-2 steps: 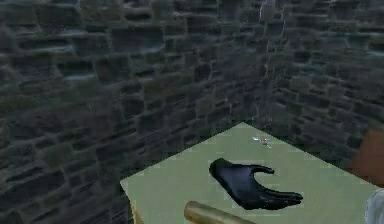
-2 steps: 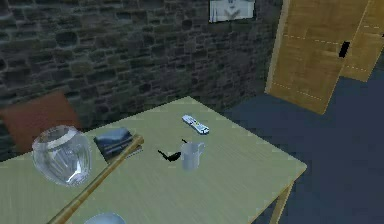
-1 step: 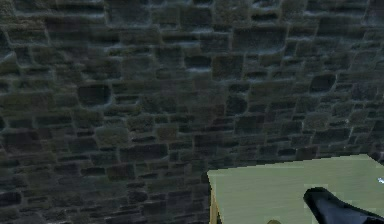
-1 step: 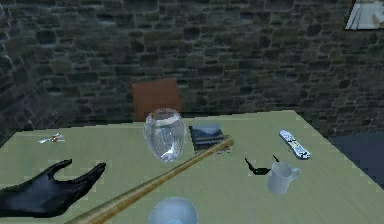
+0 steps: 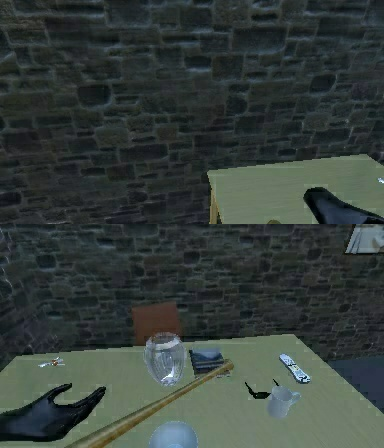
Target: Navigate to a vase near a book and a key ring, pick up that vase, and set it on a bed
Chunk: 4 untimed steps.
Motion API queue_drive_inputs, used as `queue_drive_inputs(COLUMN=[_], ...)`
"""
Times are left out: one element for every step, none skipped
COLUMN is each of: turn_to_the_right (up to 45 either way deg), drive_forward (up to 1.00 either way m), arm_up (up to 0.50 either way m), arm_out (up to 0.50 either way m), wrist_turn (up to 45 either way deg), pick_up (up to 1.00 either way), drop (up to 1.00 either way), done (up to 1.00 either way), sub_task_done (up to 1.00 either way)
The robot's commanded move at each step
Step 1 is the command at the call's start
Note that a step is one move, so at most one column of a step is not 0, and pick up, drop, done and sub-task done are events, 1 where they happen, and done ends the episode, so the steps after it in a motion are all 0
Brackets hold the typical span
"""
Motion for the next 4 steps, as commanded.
queue_drive_inputs(turn_to_the_right=[0.0, 0.0, 0.0, 0.0], drive_forward=[0.00, 0.00, 0.00, 0.00], arm_up=[0.38, 0.00, 0.00, 0.00], arm_out=[0.00, 0.38, 0.00, 0.00], wrist_turn=[0.0, 0.0, 45.0, 45.0], pick_up=[0.00, 0.00, 0.00, 0.00], drop=[0.00, 0.00, 0.00, 0.00], done=[0.00, 0.00, 0.00, 0.00], sub_task_done=[0.00, 0.00, 0.00, 0.00])
